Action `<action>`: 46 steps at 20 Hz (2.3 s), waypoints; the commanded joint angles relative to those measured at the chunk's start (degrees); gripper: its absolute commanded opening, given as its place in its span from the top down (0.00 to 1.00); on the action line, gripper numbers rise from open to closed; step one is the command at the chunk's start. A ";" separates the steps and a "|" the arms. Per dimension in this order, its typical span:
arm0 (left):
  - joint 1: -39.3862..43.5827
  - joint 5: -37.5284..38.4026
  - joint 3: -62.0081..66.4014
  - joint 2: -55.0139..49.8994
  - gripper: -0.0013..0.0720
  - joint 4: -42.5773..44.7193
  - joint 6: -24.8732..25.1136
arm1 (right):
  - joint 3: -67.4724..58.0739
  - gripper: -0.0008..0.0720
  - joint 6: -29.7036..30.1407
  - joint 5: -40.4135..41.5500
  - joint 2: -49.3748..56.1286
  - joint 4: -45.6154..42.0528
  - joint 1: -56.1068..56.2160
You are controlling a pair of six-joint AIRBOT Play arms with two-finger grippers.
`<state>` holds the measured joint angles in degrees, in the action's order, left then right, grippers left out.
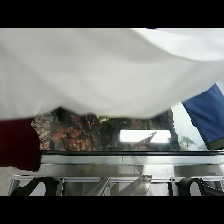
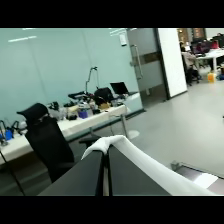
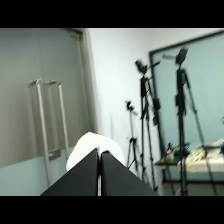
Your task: Fold the shirts.
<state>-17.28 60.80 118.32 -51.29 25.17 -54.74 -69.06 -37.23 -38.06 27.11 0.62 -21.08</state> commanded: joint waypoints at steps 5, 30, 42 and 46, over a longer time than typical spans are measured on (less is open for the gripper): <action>1.09 1.42 -10.40 -10.78 0.94 3.72 0.87 | 4.28 0.97 -11.72 -2.78 11.52 -7.54 1.60; -10.71 31.63 -38.80 -31.52 0.01 24.76 -13.90 | 19.76 0.45 -21.16 -28.46 32.68 -33.22 -4.15; -18.34 17.25 -73.77 -24.61 0.04 36.61 -12.57 | 40.33 0.50 -22.60 -28.02 18.40 -32.81 -6.32; -18.32 18.43 -67.82 -32.52 0.04 36.09 -12.33 | 40.33 0.50 -22.60 -28.39 18.40 -33.05 -6.32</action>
<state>-35.42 79.20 48.16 -79.42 61.32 -67.81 -29.04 -59.64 -66.00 45.71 -32.23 -27.38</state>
